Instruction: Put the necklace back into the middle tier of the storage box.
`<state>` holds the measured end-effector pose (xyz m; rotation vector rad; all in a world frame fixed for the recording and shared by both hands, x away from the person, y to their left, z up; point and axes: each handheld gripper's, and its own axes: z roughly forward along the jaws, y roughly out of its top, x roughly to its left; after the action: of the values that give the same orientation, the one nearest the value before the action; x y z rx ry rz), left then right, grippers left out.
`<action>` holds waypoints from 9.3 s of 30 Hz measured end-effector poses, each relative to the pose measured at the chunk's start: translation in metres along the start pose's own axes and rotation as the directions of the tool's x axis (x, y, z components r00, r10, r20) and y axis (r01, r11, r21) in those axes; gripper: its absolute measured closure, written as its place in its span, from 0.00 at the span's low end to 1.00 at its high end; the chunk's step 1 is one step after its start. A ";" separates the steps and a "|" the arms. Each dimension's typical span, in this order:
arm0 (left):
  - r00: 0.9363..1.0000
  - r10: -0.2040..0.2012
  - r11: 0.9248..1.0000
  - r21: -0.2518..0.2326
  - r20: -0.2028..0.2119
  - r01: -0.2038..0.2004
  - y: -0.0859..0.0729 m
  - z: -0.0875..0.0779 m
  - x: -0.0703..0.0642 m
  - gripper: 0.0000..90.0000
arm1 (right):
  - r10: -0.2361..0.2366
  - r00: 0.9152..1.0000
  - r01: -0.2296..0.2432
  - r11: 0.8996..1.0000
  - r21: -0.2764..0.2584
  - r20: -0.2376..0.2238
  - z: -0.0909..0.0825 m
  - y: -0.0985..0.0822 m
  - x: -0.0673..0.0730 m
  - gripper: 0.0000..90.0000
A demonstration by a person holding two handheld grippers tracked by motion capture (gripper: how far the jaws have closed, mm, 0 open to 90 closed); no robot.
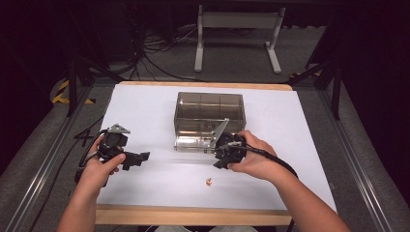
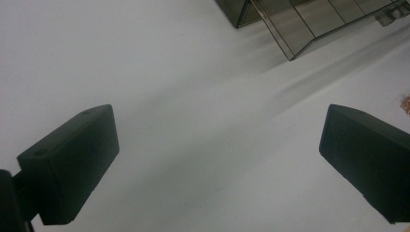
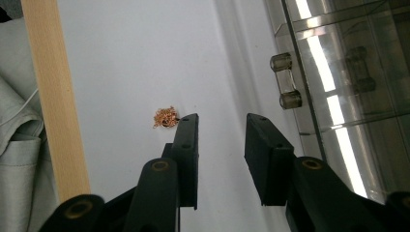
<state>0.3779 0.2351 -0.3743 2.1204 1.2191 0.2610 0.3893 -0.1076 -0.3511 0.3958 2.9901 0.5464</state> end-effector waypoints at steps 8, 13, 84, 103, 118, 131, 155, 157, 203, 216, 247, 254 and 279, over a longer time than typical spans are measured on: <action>1.000 -0.001 1.000 0.000 0.000 0.001 0.000 -0.001 0.000 0.01 | -0.007 1.000 0.007 1.000 0.006 -0.018 0.010 0.003 0.007 0.73; 1.000 -0.001 1.000 0.001 0.001 0.001 0.000 -0.001 0.000 0.01 | -0.024 0.999 0.024 1.000 0.006 -0.030 0.020 0.004 0.010 0.73; 1.000 0.013 1.000 0.006 0.007 -0.013 0.000 -0.001 -0.001 0.01 | -0.082 0.993 0.086 0.995 0.052 -0.079 0.052 0.008 0.030 0.92; 1.000 0.014 1.000 0.006 0.008 -0.014 0.000 -0.001 -0.001 0.01 | -0.058 0.996 0.060 0.998 0.019 -0.071 0.032 0.013 0.028 0.92; 1.000 0.012 1.000 0.005 0.010 -0.012 0.000 -0.002 -0.001 0.01 | -0.035 0.997 0.033 0.999 -0.024 -0.068 0.015 0.017 0.021 0.92; 1.000 0.013 1.000 0.005 0.012 -0.014 0.000 -0.002 -0.001 0.01 | 0.000 0.998 -0.004 0.998 -0.055 -0.065 0.000 0.019 0.014 0.92; 1.000 0.015 1.000 0.006 0.012 -0.016 0.000 -0.003 -0.001 0.01 | 0.059 0.996 -0.067 0.992 -0.109 -0.070 -0.022 0.023 0.002 0.92; 1.000 0.016 1.000 0.006 0.011 -0.016 0.000 -0.002 -0.001 0.01 | 0.060 0.996 -0.068 0.990 -0.122 -0.071 -0.023 0.023 0.000 0.92; 1.000 0.016 1.000 0.007 0.014 -0.016 0.000 -0.002 0.000 0.01 | 0.217 0.976 -0.211 0.951 -0.225 0.002 -0.037 0.022 -0.039 0.92; 1.000 0.016 1.000 0.006 0.014 -0.016 0.000 -0.003 0.001 0.01 | 0.244 0.969 -0.235 0.948 -0.213 0.019 -0.027 0.022 -0.052 0.92; 1.000 0.020 1.000 0.011 0.014 -0.020 -0.001 -0.003 0.000 0.01 | 0.278 0.960 -0.270 0.952 -0.146 0.040 0.007 0.019 -0.066 0.92; 1.000 0.021 1.000 0.012 0.013 -0.021 -0.001 -0.003 0.000 0.01 | 0.280 0.959 -0.273 0.953 -0.130 0.041 0.012 0.019 -0.068 0.92; 1.000 0.022 1.000 0.013 0.016 -0.022 -0.001 -0.003 0.001 0.01 | 0.284 0.958 -0.280 0.957 -0.079 0.036 0.032 0.018 -0.073 0.92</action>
<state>0.3762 0.2372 -0.3724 2.1448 1.1918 0.2456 0.4673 -0.0999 -0.3725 0.8253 2.8743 0.6555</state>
